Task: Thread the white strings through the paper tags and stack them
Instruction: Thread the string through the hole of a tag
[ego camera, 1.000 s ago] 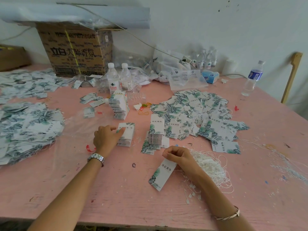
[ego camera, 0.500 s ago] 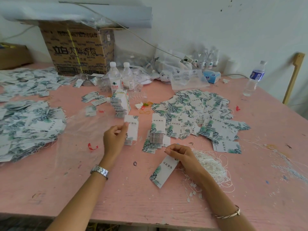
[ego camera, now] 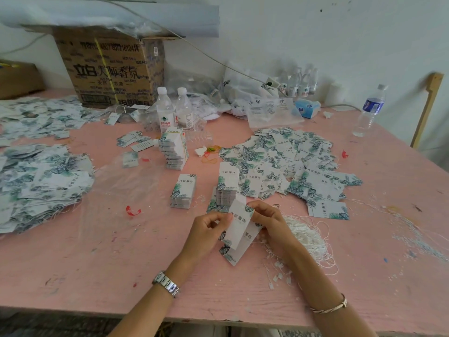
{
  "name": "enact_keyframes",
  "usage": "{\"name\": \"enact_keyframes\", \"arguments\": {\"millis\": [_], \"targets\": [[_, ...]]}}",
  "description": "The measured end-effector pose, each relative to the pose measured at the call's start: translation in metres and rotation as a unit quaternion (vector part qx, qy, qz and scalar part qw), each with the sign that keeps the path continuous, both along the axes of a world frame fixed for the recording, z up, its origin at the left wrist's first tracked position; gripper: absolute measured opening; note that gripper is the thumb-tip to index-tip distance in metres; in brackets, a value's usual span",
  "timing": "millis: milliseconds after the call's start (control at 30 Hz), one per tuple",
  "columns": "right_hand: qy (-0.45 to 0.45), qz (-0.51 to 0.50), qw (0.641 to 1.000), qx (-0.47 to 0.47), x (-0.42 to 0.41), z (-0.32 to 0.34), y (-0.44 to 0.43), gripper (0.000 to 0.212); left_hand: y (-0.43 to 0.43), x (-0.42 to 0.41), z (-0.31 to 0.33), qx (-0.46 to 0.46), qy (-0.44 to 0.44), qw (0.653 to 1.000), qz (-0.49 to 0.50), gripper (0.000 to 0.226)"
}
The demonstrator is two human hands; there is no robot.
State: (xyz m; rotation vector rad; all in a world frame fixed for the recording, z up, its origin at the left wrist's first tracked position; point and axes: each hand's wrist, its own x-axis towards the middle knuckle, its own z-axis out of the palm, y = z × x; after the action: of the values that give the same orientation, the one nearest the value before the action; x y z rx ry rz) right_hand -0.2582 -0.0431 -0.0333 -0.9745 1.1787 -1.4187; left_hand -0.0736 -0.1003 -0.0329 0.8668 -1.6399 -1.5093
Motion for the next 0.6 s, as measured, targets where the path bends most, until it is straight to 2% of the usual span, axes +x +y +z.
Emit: {"name": "enact_keyframes", "arguments": {"millis": [133, 333, 500, 600], "targets": [[-0.016, 0.009, 1.0, 0.002, -0.001, 0.0003, -0.0005, 0.011, 0.0017, -0.0006, -0.0008, -0.004, -0.002, 1.0, -0.006, 0.015], [0.052, -0.007, 0.998, 0.016, 0.0005, 0.0013, -0.0003, 0.02, 0.0029, -0.0007, -0.0047, -0.007, 0.004, 1.0, -0.012, 0.015], [0.034, 0.002, 0.999, 0.007, 0.0007, 0.0019, -0.0003, 0.024, 0.0038, 0.0004, -0.0042, -0.005, 0.005, 1.0, -0.008, 0.015], [0.03, 0.006, 1.0, -0.001, 0.0016, 0.0029, 0.0001, 0.008, 0.0039, 0.0011, -0.0046, 0.0, 0.004, 1.0, -0.008, 0.016]]}}
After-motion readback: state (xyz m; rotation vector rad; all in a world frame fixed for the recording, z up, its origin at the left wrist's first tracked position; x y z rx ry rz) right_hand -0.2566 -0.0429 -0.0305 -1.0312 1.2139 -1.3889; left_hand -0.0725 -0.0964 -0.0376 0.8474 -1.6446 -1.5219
